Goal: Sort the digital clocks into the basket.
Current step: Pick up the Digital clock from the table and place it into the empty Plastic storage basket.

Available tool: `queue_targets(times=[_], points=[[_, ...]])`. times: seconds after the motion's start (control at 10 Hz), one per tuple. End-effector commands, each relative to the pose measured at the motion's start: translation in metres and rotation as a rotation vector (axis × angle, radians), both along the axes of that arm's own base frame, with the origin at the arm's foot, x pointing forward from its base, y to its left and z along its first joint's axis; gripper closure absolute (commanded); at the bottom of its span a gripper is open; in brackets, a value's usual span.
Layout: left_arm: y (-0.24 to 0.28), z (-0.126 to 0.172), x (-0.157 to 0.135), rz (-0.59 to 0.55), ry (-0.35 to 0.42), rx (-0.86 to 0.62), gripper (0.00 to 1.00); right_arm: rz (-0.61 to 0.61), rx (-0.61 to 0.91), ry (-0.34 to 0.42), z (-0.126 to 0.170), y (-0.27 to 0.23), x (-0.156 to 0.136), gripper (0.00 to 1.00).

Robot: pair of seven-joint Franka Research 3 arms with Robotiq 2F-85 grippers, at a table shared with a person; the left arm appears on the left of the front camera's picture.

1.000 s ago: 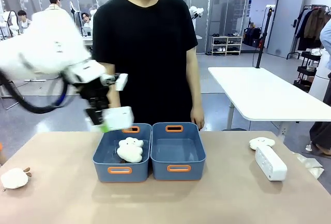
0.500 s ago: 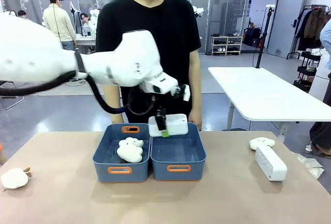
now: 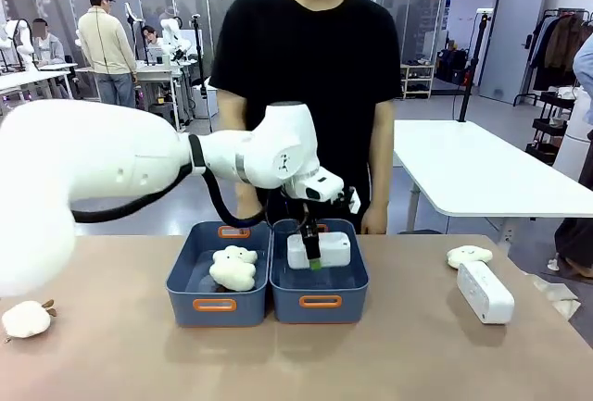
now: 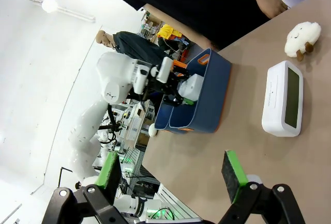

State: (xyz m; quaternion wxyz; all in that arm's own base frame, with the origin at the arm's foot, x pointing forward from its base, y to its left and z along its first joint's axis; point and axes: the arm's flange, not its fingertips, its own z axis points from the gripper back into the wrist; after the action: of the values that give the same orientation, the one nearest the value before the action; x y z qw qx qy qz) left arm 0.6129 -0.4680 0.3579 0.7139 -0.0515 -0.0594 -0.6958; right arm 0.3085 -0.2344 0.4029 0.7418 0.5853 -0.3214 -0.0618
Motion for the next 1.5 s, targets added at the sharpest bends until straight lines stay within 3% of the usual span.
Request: queue_targets(times=[0.0, 0.1, 0.2, 0.6, 0.9, 1.2, 1.4], points=[[-0.015, 0.002, 0.016, -0.008, -0.017, 0.05, 0.22, 0.0, 0.008, -0.007, 0.001, 0.0, -0.001, 0.0], [-0.014, 0.001, 0.017, -0.012, -0.011, 0.05, 0.22, 0.0, 0.008, -0.007, 0.001, 0.0, -0.001, 0.0], [-0.013, 0.0, 0.016, -0.018, 0.007, 0.057, 0.0, 0.0, 0.008, -0.007, 0.001, 0.0, -0.001, 0.0], [-0.008, 0.011, 0.01, -0.024, 0.026, 0.054, 0.0, 0.0, 0.008, -0.007, 0.001, 0.0, -0.001, 0.0], [0.031, 0.033, 0.002, -0.074, 0.085, -0.033, 0.0, 0.0, 0.008, -0.007, 0.001, 0.0, -0.001, 0.0], [0.1, 0.052, -0.012, -0.051, 0.196, -0.121, 0.0, 0.0, 0.008, -0.007, 0.001, 0.0, -0.001, 0.0], [0.193, 0.084, -0.032, -0.035, 0.244, -0.335, 0.0, 0.0, 0.008, -0.007, 0.001, 0.0, -0.001, 0.0]])
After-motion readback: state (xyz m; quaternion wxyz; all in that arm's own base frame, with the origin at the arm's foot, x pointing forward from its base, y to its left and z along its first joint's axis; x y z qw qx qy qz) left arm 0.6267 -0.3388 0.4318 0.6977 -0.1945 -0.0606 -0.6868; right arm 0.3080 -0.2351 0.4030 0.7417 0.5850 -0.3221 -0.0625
